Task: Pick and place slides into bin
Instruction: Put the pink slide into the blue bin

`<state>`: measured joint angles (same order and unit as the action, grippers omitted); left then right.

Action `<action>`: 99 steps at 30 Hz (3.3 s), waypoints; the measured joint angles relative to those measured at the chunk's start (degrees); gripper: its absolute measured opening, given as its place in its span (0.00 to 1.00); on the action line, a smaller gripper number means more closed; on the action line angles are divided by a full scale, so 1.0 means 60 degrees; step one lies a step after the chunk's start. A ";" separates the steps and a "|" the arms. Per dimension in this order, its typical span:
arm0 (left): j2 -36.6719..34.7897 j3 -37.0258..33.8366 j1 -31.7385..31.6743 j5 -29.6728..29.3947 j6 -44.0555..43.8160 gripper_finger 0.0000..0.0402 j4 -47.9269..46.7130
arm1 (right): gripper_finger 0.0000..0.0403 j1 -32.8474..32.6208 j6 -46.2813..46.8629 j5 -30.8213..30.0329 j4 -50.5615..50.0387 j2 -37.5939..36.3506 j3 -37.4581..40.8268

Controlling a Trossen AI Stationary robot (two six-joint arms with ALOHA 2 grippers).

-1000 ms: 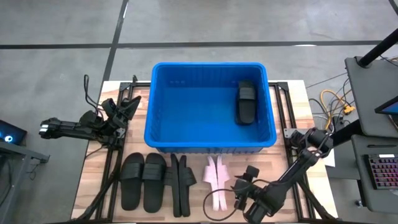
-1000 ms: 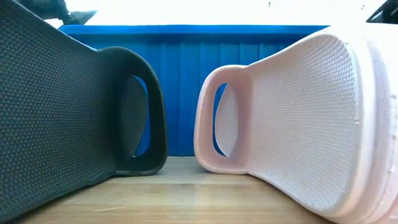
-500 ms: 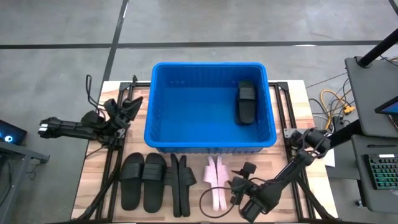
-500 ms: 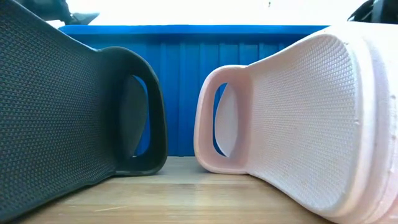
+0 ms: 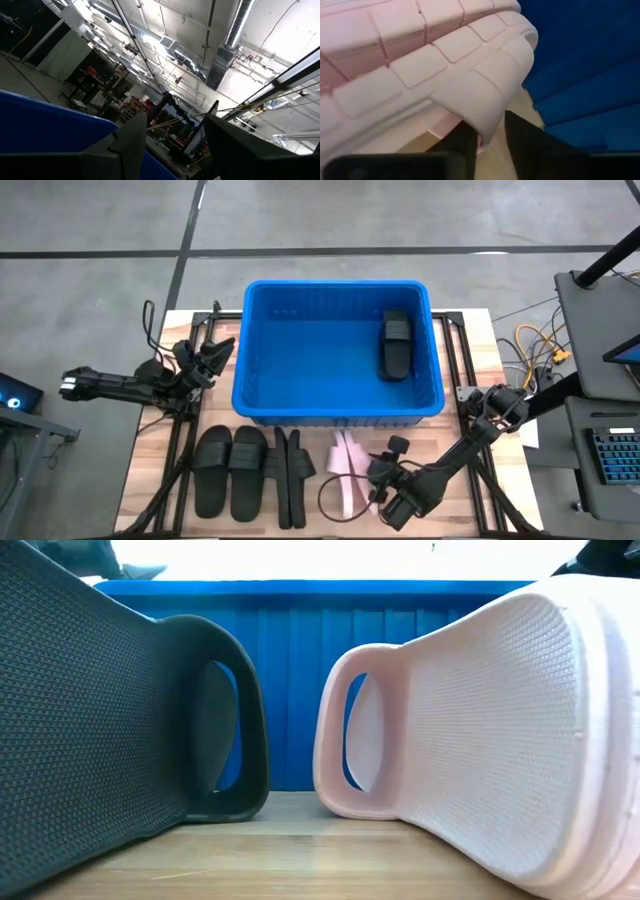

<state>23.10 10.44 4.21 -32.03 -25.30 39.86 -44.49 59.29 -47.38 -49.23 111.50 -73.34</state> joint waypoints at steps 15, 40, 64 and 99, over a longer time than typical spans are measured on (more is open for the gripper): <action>0.0067 -0.0004 0.0000 0.0001 -0.0007 0.46 0.0022 | 0.03 -0.0132 0.0335 0.1469 -0.2127 -0.0820 -0.0577; 0.1826 0.1249 0.0004 0.1414 -0.0758 0.46 0.0036 | 0.03 0.2129 -0.3207 -0.1517 -0.4327 -0.4711 -0.4945; 0.2090 0.2408 0.0000 0.1228 0.2456 0.46 0.0026 | 0.03 0.8862 -0.8393 0.1895 -0.6787 -0.1136 -0.9518; 0.0894 0.2255 0.0000 0.1031 0.4612 0.46 -0.0026 | 0.03 1.0386 -0.9287 0.0152 -0.6754 0.2011 -0.6911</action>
<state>28.47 23.97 4.21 -25.85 2.37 39.70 17.82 3.56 -46.47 -89.75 123.57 -114.81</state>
